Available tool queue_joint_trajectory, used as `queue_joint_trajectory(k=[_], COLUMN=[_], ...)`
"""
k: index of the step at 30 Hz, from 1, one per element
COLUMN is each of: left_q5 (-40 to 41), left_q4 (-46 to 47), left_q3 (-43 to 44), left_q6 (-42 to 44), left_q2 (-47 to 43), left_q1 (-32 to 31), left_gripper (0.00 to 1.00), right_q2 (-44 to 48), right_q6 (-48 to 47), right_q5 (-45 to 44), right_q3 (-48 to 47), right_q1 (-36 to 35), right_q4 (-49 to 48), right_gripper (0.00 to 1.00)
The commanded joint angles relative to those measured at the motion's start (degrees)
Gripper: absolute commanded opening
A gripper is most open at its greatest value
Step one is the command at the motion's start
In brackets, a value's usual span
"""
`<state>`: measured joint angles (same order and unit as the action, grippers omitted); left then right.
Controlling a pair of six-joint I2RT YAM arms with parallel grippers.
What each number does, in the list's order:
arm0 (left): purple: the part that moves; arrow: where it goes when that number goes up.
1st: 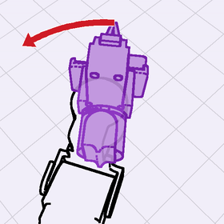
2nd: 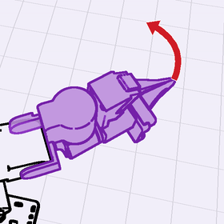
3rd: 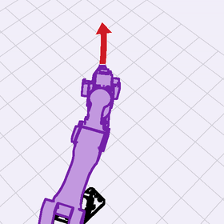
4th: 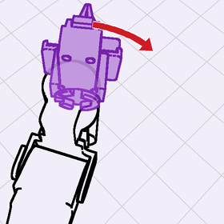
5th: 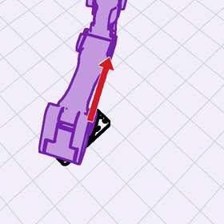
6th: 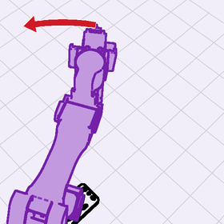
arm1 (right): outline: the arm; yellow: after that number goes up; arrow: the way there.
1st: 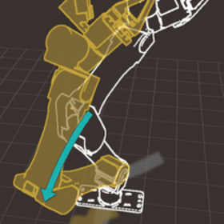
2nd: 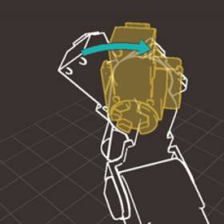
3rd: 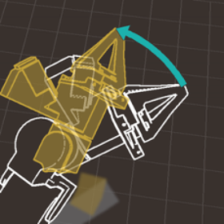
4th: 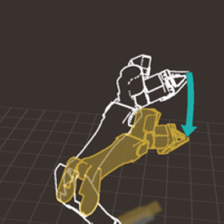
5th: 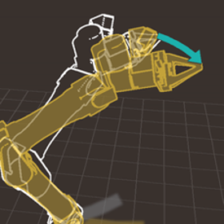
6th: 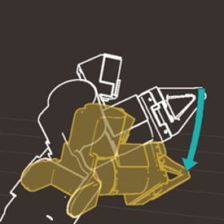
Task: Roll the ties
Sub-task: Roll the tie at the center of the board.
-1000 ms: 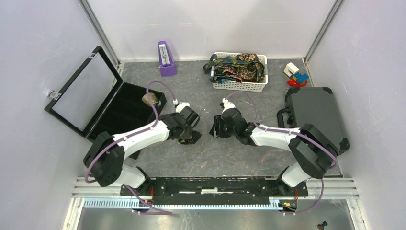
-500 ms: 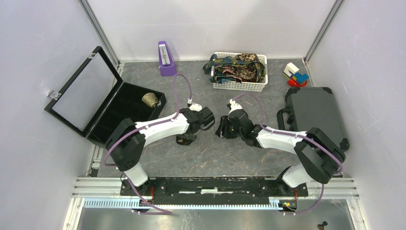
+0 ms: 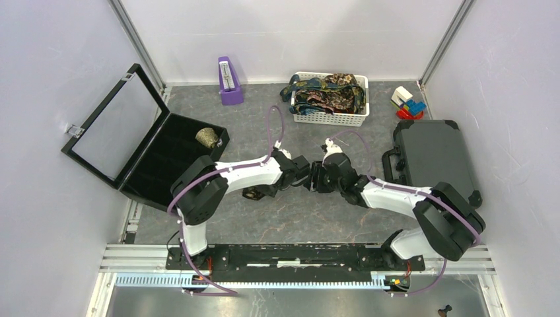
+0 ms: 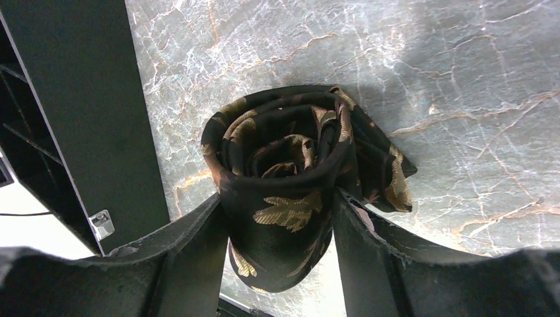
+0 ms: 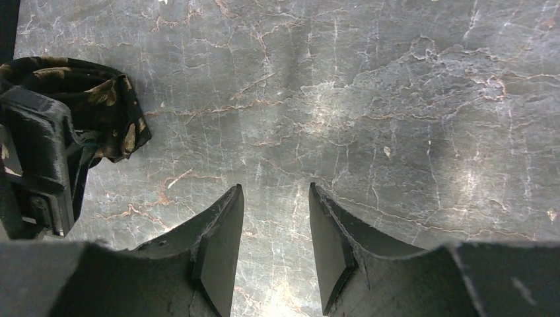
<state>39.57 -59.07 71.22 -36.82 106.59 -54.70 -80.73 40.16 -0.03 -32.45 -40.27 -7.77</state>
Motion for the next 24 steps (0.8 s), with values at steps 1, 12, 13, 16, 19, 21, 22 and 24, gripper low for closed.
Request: queue_joint_trajectory(k=[1,12,13,16,19,21,22,24], left_q5=[-0.1,-1.0,-1.1,-1.7,-2.2,-2.4,-2.3,-2.2], left_q4=[0.2,-0.7,-0.8,-1.0,-1.2,-1.2,-1.6,-1.9], left_q3=[2.7,6.0,6.4,7.4,8.2,8.5,8.8,9.0], left_q6=[-0.2,0.5,0.6,1.0,1.2,1.2,1.2,1.1], left_q2=[3.2,4.5,4.5,4.7,4.9,4.9,5.0,5.1], left_q1=[-1.0,-1.4,-1.5,-1.5,-1.5,-1.4,-1.5,-1.4], left_gripper=[0.64,0.76,0.77,0.8,0.82,0.84,0.84,0.85], right_q2=[2.2,4.6,4.7,5.0,5.5,5.8,5.9,6.1], right_q6=[-0.9,-0.7,-0.8,-0.7,-0.6,-0.5,-0.6,-0.5], right_q5=[-0.1,-0.1,-0.1,-0.1,-0.1,-0.1,-0.1,-0.1], right_q3=[1.0,1.5,1.5,1.5,1.6,1.6,1.6,1.5], right_q1=[0.6,1.1,1.1,1.1,1.1,1.1,1.1,1.1], right_q4=[-2.1,-1.8,-1.8,-1.6,-1.5,-1.4,-1.4,-1.3], right_gripper=[0.48,0.48,0.48,0.48,0.48,0.48,0.48,0.48])
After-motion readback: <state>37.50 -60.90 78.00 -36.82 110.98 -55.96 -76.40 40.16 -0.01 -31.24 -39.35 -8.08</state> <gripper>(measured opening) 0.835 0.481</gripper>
